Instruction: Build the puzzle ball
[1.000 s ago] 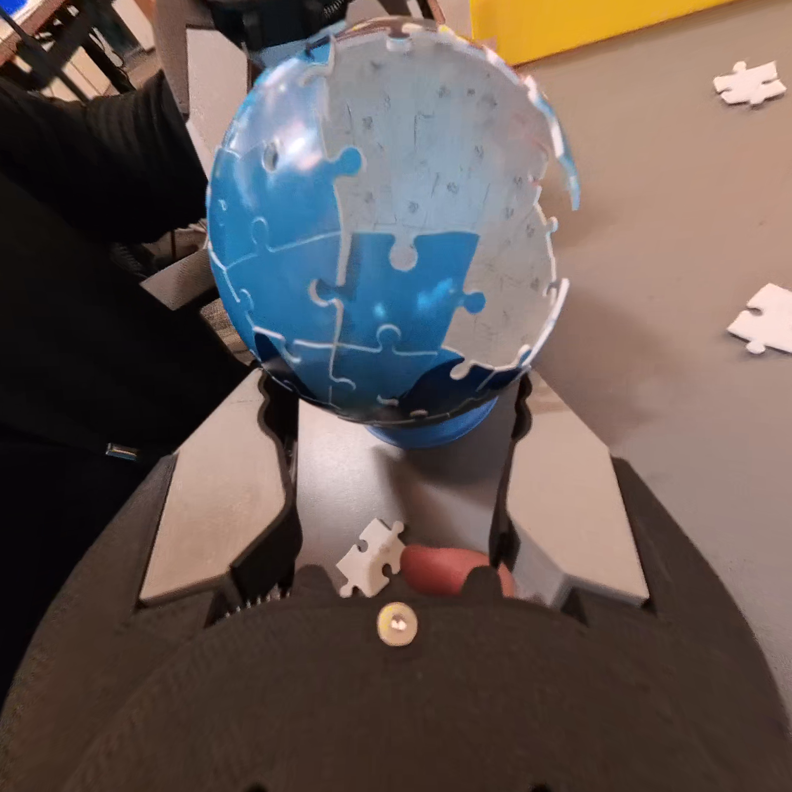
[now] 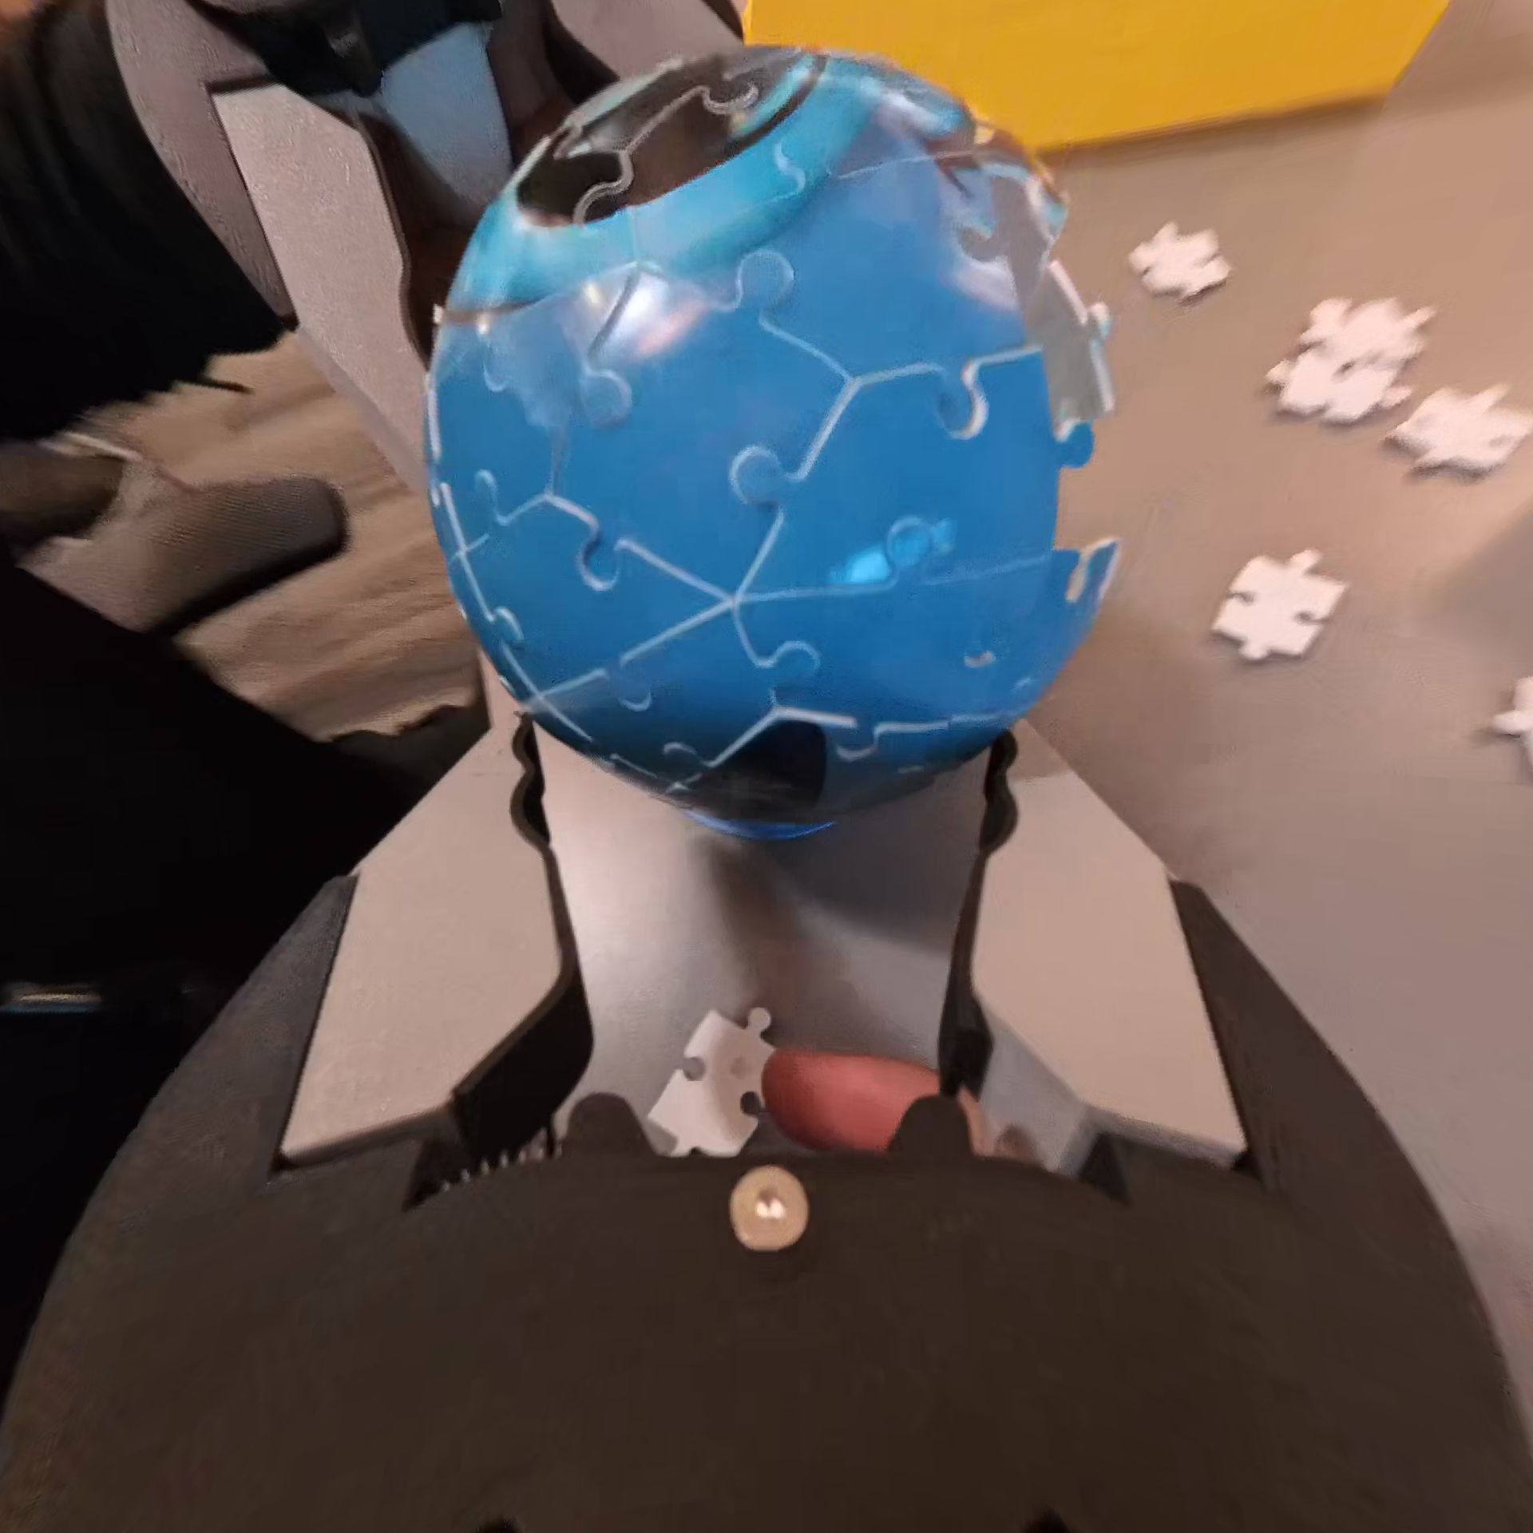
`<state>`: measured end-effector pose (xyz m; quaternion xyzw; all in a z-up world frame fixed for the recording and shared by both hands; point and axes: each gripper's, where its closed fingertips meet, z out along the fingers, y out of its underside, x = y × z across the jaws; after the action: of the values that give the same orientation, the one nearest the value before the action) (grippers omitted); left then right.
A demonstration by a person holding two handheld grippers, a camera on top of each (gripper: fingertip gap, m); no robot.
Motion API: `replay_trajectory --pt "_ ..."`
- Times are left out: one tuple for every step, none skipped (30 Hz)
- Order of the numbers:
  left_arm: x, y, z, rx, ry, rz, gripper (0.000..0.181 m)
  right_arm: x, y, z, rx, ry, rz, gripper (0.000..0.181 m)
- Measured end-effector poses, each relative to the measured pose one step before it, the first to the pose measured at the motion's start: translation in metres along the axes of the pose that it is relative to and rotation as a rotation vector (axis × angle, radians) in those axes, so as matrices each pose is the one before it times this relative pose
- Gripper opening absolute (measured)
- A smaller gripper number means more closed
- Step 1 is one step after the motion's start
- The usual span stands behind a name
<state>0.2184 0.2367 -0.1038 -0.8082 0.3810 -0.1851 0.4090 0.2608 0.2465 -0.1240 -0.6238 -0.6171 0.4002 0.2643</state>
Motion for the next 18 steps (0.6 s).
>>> replay_trajectory --pt "-0.00090 -0.00264 -0.00184 -0.0185 0.0207 -0.0556 0.106 -0.00046 -0.00151 -0.00054 -0.0108 -0.0558 0.0641 0.105" --pt "0.00015 -0.00248 -0.00166 -0.0165 0.0277 -0.0547 0.106 -0.00142 -0.00193 -0.00071 -0.0026 -0.0545 0.0606 0.104" --pt "-0.00029 -0.00279 -0.00142 -0.0045 0.0207 -0.0391 0.106 -0.00200 -0.00094 -0.00056 -0.0048 -0.0502 0.0566 0.104" --pt "-0.00092 -0.00170 -0.00096 -0.0014 0.0125 -0.0326 0.105 -0.00122 -0.00057 -0.00027 -0.0021 -0.0369 0.0463 0.104" --pt "-0.00059 -0.00005 0.00012 -0.0051 0.0095 -0.0237 0.105 -0.00037 -0.00081 -0.00038 0.0055 -0.0246 0.0317 0.104" --pt "-0.00006 0.00075 0.00078 -0.0020 0.0032 -0.0041 0.105 0.00026 -0.00041 -0.00042 0.0078 -0.0140 0.0160 0.104" --pt "-0.00022 0.00107 0.00125 0.0060 -0.0050 0.0111 0.104 0.00071 0.00061 -0.00029 0.0038 -0.0021 0.0007 0.104" --pt "-0.00092 0.00259 0.00168 0.0006 -0.0113 0.0097 0.103 0.00159 0.00142 -0.00017 0.0009 0.0114 -0.0121 0.104" --pt "-0.00119 0.00335 0.00195 -0.0033 -0.0146 0.0100 0.104 0.00213 0.00122 -0.00017 0.0033 0.0201 -0.0158 0.103" --pt "0.00089 0.00062 0.00086 0.0146 -0.0055 0.0144 0.103 0.00120 0.00056 -0.00027 0.0080 0.0147 -0.0110 0.102" --pt "0.00058 0.00051 0.00047 0.0121 -0.0085 0.0122 0.103 -0.00025 0.00002 -0.00051 0.0100 0.0040 -0.0037 0.102" --pt "0.00045 0.00063 0.00010 0.0102 -0.0102 0.0104 0.103 0.00003 0.00066 -0.00056 0.0042 0.0063 -0.0020 0.101" --pt "0.00052 0.00125 -0.00003 0.0049 -0.0095 0.0105 0.102 0.00053 0.00092 -0.00045 0.0015 0.0145 -0.0108 0.101" --pt "0.00049 0.00110 0.00005 0.0059 -0.0115 0.0132 0.102 0.00081 0.00081 -0.00047 0.0033 0.0223 -0.0195 0.102" --pt "0.00063 0.00128 0.00018 0.0068 -0.0137 0.0170 0.102 0.00066 0.00068 -0.00047 0.0044 0.0244 -0.0237 0.101" --pt "0.00053 0.00156 0.00017 0.0071 -0.0180 0.0212 0.102 0.00128 0.00119 -0.00059 0.0018 0.0303 -0.0249 0.102" --pt "0.00027 0.00217 0.00035 0.0051 -0.0213 0.0237 0.102 0.00181 0.00139 -0.00043 0.0024 0.0355 -0.0258 0.104" --pt "0.00067 0.00303 0.00046 0.0007 -0.0199 0.0266 0.102 0.00158 0.00130 -0.00054 0.0063 0.0354 -0.0262 0.104"
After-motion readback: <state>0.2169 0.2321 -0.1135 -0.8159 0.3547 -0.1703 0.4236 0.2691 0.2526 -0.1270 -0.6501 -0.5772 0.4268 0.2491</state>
